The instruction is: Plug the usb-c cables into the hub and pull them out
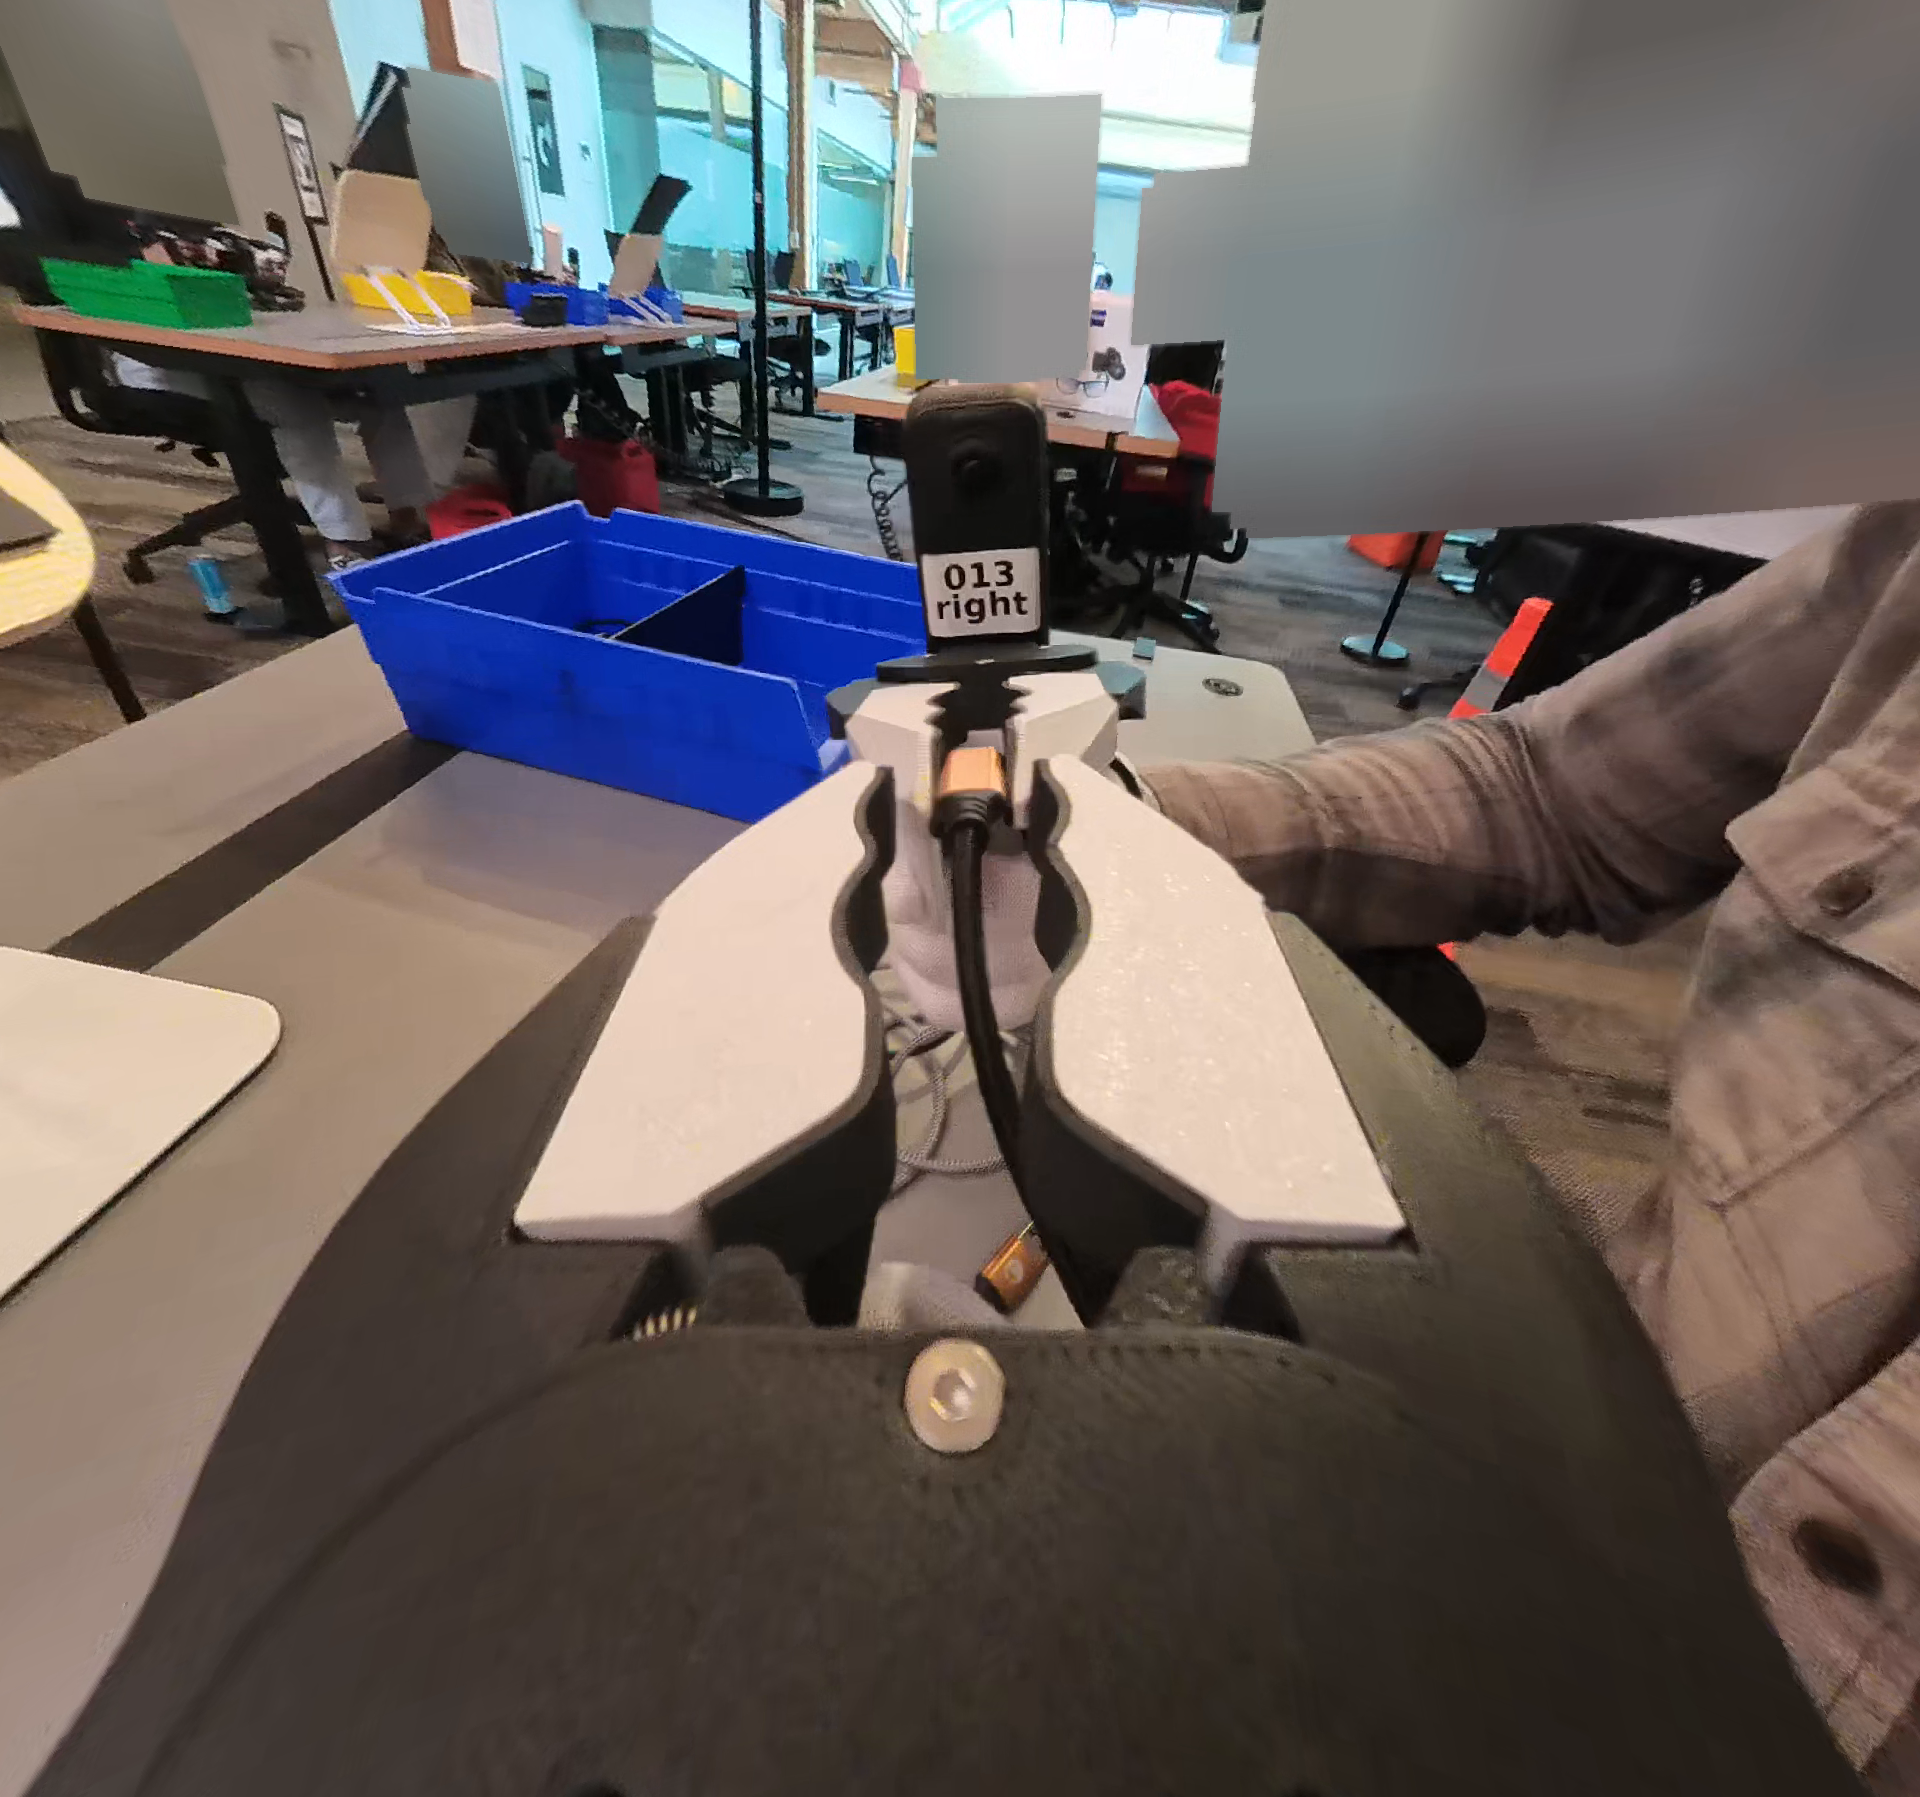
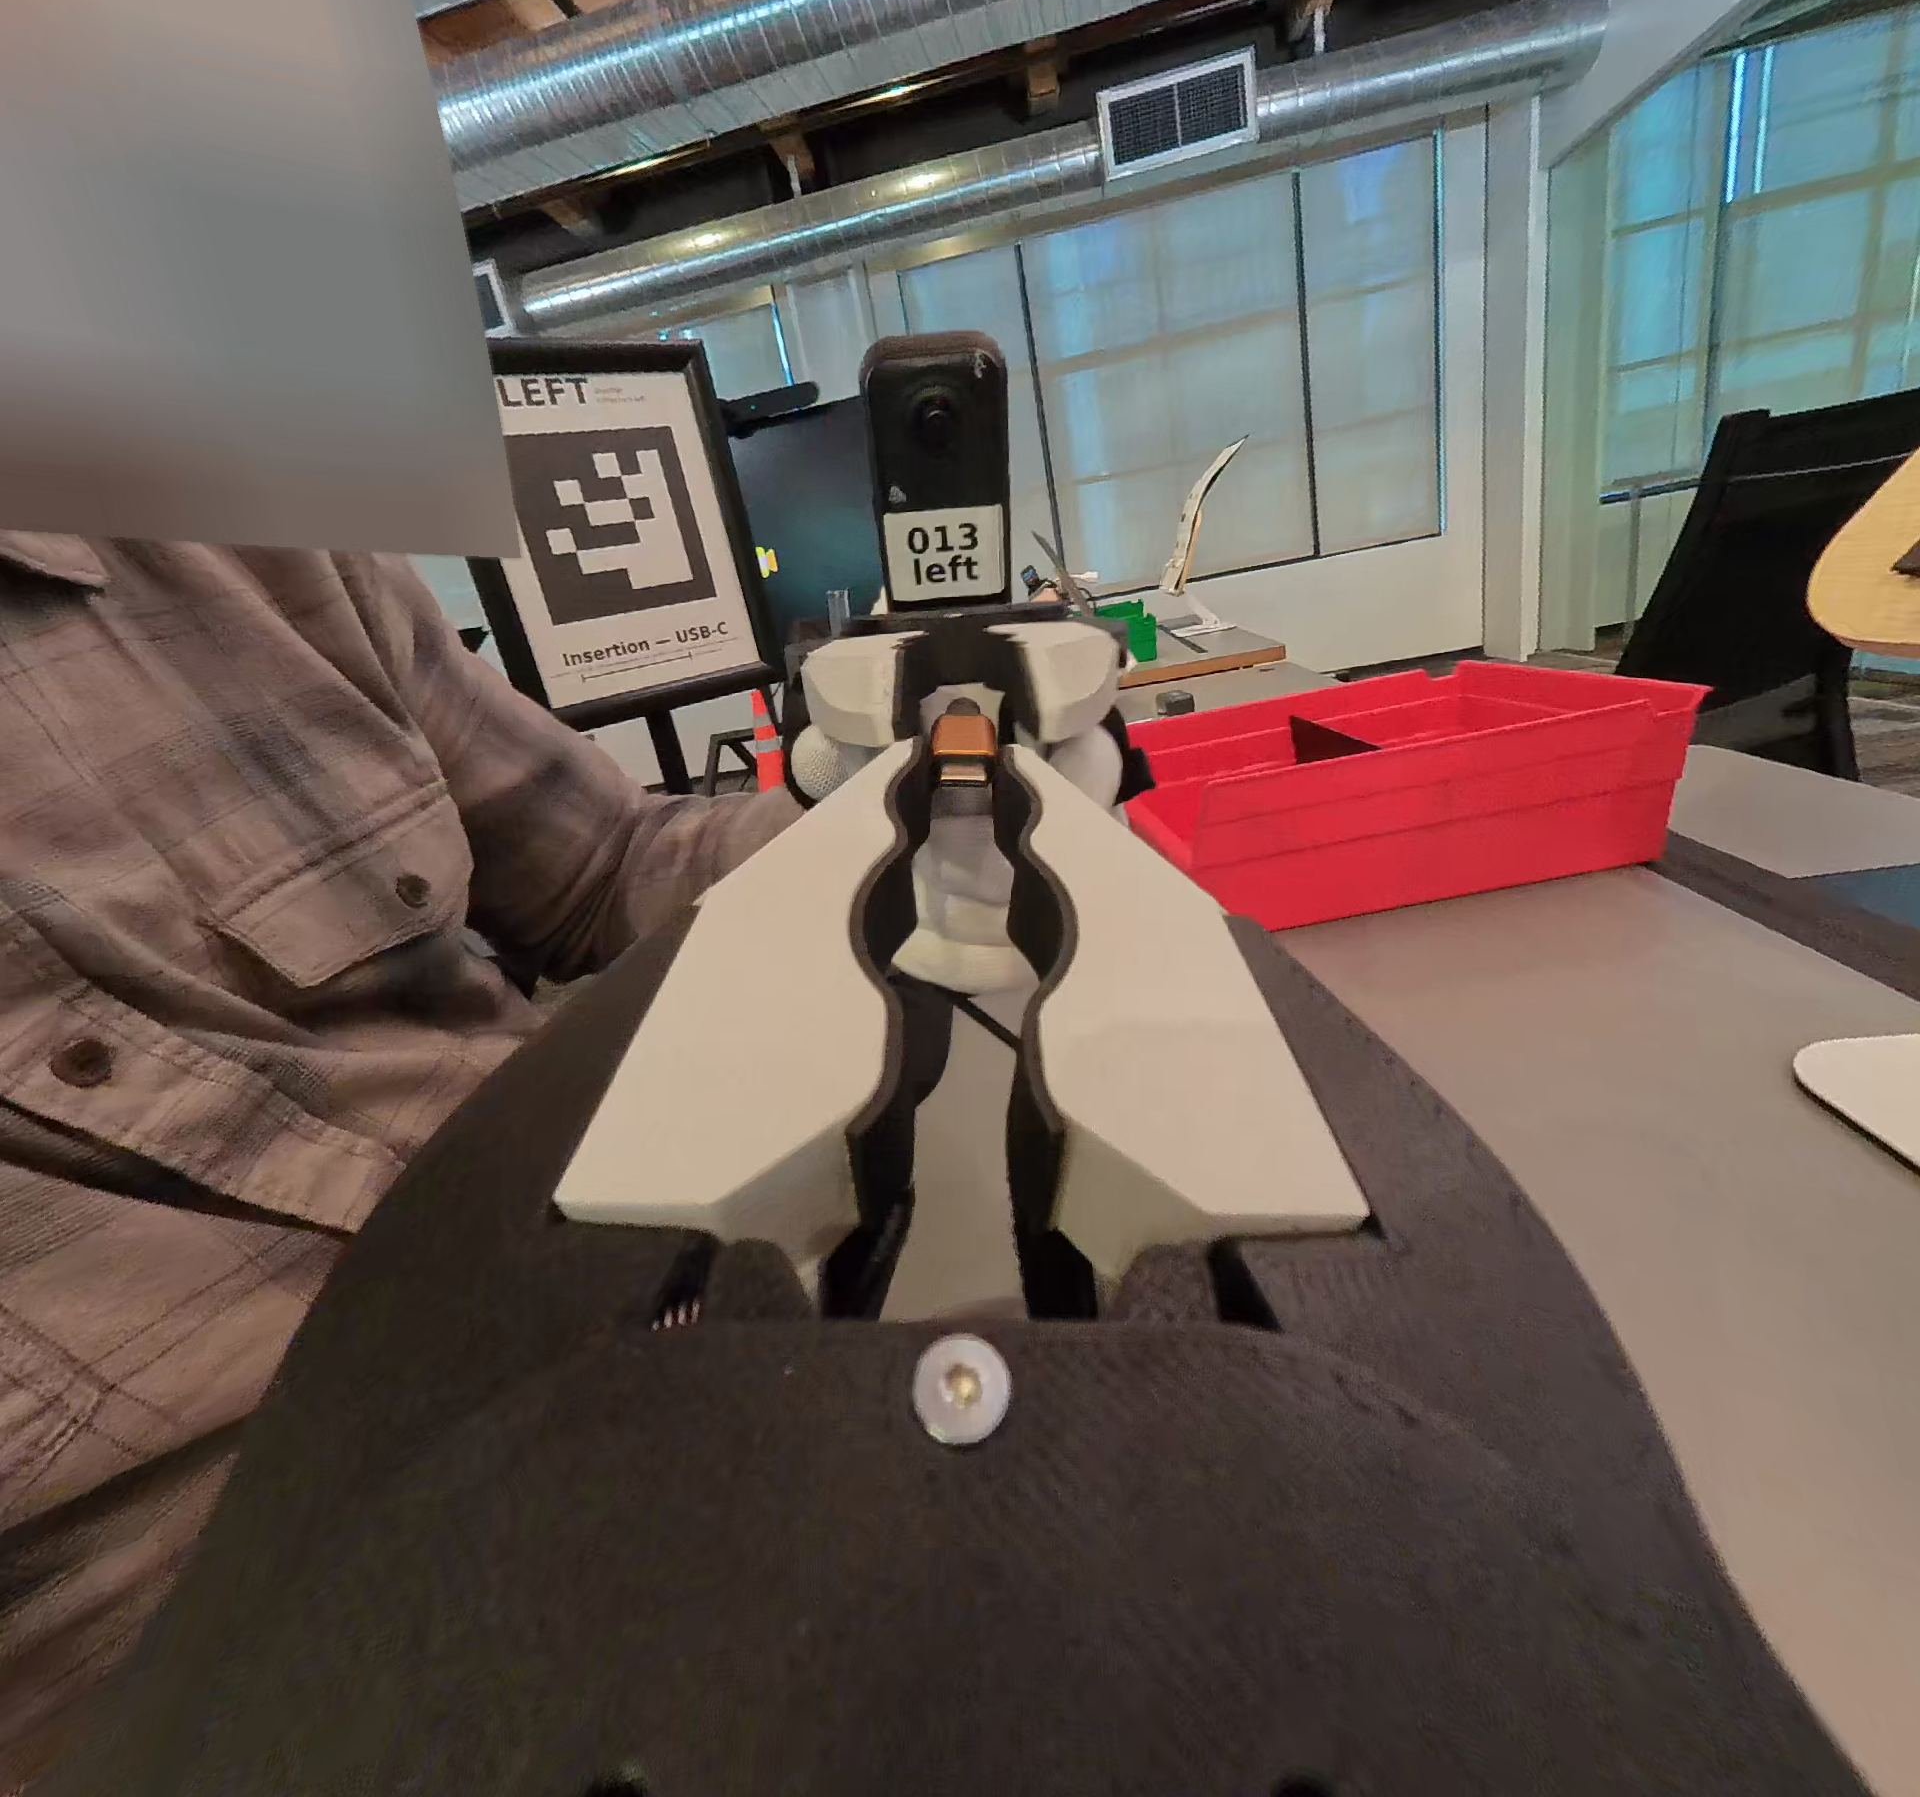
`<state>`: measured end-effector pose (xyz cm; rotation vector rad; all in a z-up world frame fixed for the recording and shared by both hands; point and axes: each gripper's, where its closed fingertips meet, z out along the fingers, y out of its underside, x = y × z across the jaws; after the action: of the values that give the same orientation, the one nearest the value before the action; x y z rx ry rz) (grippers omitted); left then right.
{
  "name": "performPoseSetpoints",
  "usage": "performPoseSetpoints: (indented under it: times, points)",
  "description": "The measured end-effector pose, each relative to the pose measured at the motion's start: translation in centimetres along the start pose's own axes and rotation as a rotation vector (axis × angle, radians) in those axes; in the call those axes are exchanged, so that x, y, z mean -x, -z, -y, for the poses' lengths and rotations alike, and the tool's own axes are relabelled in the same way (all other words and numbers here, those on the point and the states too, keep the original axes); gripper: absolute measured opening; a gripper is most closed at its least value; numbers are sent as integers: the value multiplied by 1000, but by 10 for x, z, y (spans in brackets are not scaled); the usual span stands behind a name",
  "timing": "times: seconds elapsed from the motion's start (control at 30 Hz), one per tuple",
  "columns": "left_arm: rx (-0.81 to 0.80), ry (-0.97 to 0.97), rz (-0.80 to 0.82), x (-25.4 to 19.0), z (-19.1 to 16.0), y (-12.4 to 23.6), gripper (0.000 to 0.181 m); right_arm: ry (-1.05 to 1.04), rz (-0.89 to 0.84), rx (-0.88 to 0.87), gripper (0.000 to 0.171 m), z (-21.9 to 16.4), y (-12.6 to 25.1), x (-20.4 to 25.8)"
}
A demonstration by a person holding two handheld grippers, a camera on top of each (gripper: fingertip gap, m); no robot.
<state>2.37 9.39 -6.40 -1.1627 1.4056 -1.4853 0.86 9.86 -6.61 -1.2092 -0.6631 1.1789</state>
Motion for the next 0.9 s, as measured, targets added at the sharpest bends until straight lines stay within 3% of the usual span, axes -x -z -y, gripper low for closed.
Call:
performPoseSetpoints:
  times: [0.27, 0.63, 0.73, 0.9]
  points:
    - [-30, 52, 34, 1, 2, -2, 12, 29, -34, -24, 9, 3, 1, -2]
    - [-65, 110, 74, 11, 5, 5, 12, 79, -119, -1, 13, 3, 1, -13]
    - [-60, 175, 66, 15, 7, 9, 12, 259, -233, 89, 22, 4, 7, -19]
    - [39, 246, 20, 15, -2, 9, 12, 849, -437, 411, 26, 2, 7, -21]
